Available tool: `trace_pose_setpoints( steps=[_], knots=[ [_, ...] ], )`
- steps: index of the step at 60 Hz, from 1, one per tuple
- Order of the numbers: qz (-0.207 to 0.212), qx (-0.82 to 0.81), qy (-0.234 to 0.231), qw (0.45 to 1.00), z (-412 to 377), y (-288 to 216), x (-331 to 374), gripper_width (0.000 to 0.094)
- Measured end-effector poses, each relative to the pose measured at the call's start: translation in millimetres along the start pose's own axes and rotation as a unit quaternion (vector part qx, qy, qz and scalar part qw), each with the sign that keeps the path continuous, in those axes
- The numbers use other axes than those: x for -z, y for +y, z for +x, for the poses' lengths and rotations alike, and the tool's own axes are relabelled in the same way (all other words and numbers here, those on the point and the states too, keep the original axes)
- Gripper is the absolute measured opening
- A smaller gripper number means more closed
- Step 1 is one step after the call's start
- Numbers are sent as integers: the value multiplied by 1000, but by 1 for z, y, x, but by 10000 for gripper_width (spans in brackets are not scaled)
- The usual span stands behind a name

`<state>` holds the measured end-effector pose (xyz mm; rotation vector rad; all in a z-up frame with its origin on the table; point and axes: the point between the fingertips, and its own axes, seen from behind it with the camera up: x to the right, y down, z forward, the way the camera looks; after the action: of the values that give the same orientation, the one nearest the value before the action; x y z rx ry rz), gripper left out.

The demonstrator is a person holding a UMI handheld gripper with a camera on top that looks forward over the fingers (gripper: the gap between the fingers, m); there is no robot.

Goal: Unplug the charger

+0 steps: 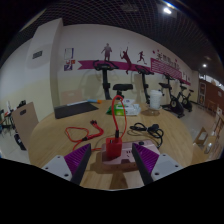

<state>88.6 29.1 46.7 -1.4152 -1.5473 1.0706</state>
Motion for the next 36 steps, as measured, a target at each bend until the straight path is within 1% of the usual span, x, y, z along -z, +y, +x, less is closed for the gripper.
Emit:
trace_pose_setpoints(
  steps=[8,11,13,17,21,24,26,27,28,30,34,35,36],
  knots=[
    [-4,1,-9,1000,-1,3,-24,862],
    [5,3,-17,1000,-5,-3,-29,855],
    [4,6,-19,1000,-6,-3,-33,850],
    [0,7,-22,1000,-9,-5,-37,800],
    [-3,3,-24,1000,-10,-5,-41,713],
    [-10,-2,-25,1000,-9,-2,-43,671],
    [-22,-3,-25,999,-8,3,-45,444],
    [-24,6,2,1000,6,3,-46,331],
    [-21,1,-10,1000,1,0,-47,217],
    [-22,-1,-9,1000,4,-1,-48,151],
    [-26,-17,-16,999,2,-5,-45,111],
    [-8,-21,-18,1000,5,-13,-45,109],
    [23,-20,-16,999,9,-34,-44,102]
  ],
)
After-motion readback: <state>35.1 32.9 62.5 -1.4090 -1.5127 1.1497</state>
